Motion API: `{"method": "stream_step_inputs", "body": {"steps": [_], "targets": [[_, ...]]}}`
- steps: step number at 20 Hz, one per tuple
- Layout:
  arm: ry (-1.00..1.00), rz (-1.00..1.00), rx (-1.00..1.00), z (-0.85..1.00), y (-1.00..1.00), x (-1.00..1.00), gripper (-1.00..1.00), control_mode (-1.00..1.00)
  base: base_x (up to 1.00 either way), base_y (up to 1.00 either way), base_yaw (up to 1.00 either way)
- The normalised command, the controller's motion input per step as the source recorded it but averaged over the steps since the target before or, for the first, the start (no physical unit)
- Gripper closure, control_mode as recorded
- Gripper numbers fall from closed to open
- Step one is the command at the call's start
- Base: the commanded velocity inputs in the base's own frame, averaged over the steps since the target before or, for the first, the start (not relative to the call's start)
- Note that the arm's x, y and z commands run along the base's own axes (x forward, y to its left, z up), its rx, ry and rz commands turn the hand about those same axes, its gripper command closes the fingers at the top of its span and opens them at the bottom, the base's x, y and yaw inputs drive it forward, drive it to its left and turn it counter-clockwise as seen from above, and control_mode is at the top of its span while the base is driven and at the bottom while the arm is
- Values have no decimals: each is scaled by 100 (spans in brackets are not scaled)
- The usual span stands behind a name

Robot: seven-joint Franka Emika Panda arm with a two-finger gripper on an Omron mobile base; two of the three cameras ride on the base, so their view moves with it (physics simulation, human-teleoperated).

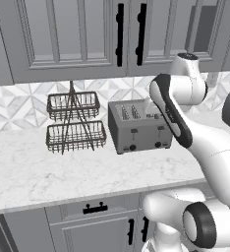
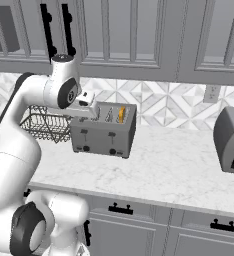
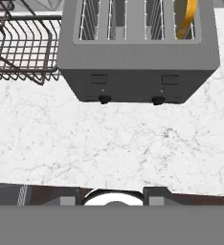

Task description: Start the toaster. Once the lever pops up, take the bread to the plate on the dining counter.

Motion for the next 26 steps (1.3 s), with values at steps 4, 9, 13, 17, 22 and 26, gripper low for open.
{"method": "stream_step_inputs", "body": {"steps": [4, 9, 13, 17, 22, 26], "targets": [[0, 0, 0, -8, -5, -4, -100, -100, 0, 0, 0], [-1, 0, 1, -27, -56, 0, -100, -100, 0, 0, 0], [0, 0, 1, -23, -68, 9, -100, -100, 0, 0, 0], [0, 0, 1, -32, -68, 1, -100, -100, 0, 0, 0], [0, 0, 0, -28, -58, 16, -100, -100, 0, 0, 0], [0, 0, 0, -13, -42, 31, -100, -100, 0, 0, 0]]}}
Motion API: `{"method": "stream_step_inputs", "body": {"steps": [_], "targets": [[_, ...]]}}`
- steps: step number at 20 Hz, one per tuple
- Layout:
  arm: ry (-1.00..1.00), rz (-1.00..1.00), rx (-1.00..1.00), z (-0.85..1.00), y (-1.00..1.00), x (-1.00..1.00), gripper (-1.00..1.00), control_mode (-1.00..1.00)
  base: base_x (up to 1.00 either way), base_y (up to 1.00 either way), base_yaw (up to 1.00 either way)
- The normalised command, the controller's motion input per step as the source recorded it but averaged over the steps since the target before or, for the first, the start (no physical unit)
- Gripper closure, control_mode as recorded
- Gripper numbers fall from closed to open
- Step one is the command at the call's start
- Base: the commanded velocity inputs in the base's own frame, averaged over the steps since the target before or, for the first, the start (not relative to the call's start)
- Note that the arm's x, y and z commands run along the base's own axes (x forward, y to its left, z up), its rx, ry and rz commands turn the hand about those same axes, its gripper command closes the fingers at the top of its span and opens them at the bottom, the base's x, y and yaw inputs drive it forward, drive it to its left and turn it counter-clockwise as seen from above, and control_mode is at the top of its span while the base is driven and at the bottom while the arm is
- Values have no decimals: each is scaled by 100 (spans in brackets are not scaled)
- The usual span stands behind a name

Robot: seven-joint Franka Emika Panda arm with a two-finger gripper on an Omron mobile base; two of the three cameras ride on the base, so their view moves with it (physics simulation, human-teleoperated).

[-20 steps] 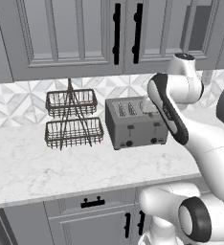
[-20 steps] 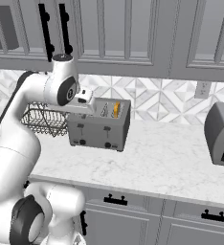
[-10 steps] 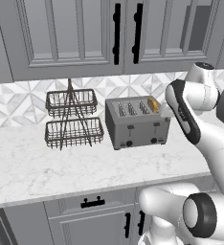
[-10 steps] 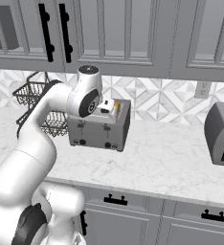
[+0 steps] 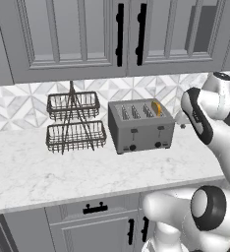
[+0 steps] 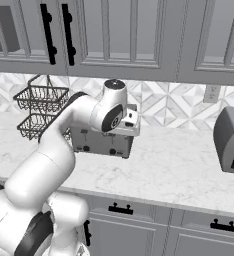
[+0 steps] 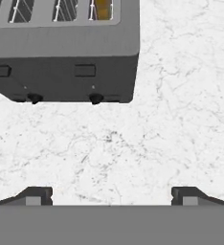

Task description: Start the toaster. Once the lever pops up, take the bread to the plate on the dining counter.

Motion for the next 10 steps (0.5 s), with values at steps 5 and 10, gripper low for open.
{"method": "stream_step_inputs", "body": {"steps": [5, 10], "targets": [[0, 0, 0, -18, -30, 31, -100, -100, 0, 0, 0], [-2, 0, 0, -15, 11, 22, -100, -100, 0, 0, 0]]}}
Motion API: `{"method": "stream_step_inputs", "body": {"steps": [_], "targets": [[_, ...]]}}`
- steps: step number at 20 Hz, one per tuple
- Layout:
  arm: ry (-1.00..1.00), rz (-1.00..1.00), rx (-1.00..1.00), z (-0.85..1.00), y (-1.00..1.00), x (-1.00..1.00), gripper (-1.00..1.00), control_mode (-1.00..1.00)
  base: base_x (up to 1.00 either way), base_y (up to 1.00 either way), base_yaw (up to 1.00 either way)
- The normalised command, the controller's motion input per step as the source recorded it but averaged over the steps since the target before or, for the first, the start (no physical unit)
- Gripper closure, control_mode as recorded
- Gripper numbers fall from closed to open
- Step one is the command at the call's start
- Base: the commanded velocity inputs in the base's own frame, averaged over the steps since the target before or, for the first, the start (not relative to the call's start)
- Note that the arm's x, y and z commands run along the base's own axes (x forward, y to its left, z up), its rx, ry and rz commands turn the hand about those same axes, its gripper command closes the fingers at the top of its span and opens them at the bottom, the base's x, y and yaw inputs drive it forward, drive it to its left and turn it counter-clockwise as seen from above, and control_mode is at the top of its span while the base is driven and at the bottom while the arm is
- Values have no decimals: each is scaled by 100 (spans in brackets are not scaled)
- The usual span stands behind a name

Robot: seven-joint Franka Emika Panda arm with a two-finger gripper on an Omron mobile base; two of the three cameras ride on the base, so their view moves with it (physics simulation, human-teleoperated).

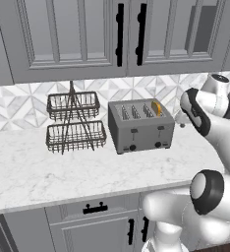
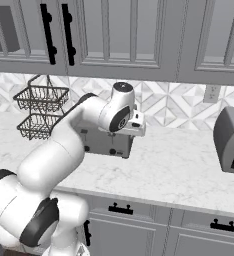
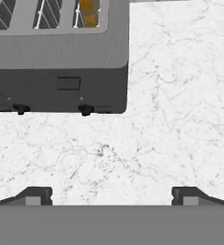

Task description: Start the toaster. Once the lever pops up, take the bread to the plate on the dining counter.

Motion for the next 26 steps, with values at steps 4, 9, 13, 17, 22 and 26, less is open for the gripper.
{"method": "stream_step_inputs", "body": {"steps": [4, 9, 13, 17, 22, 26], "targets": [[-2, 0, 0, -9, 36, 40, -100, -100, 0, 0, 0], [0, 0, 0, -12, 21, 27, -100, -100, 0, 0, 0], [-1, 0, 0, -17, 6, 9, -100, -100, 0, 0, 0], [-3, 0, 0, -19, 10, 3, -100, -100, 0, 0, 0], [-1, 0, 0, -9, 4, 0, -100, -100, 0, 0, 0], [0, 0, 0, 0, 1, 3, -100, -100, 0, 0, 0]]}}
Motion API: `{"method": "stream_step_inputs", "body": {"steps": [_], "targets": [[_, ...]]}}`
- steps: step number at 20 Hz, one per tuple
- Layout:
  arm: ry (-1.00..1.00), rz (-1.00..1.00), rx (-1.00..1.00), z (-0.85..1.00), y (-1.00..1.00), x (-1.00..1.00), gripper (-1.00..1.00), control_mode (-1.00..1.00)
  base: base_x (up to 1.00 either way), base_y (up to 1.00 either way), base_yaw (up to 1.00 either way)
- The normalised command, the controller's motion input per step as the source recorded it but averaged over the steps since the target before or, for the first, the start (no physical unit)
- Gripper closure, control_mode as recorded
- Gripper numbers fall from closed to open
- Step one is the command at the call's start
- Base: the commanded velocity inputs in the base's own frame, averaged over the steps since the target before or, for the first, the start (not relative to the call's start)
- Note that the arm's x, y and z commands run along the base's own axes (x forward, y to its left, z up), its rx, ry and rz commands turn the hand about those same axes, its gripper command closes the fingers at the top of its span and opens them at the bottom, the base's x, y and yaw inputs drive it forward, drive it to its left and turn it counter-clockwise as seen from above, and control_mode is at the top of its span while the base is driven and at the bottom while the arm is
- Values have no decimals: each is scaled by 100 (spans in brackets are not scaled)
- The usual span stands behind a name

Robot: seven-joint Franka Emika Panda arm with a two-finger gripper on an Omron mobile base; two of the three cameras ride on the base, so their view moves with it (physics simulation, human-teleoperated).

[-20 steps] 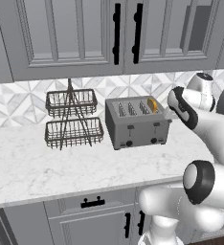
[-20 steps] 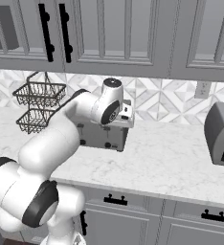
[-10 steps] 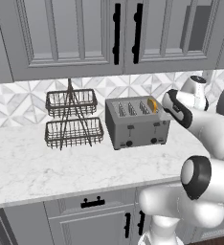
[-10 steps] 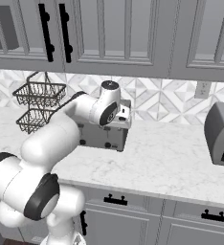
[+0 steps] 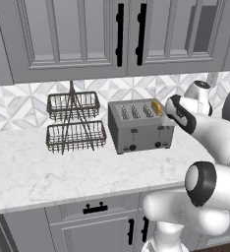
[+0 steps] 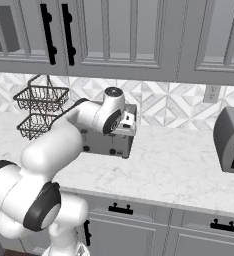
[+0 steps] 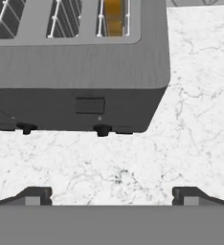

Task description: Start the toaster. Once the lever pops up, take the bread to the plate on the dining counter.

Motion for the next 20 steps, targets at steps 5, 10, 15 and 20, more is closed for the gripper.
{"method": "stream_step_inputs", "body": {"steps": [5, 10, 15, 20], "targets": [[0, 0, 4, 0, -1, 26, -100, -100, 0, 0, 0], [0, 0, 5, 0, -4, 35, -100, -100, 0, 0, 0], [0, 0, 5, 0, -17, 27, -100, -100, 0, 0, 0], [-5, -2, -1, -21, -3, 9, -100, -100, 0, 0, 0]]}}
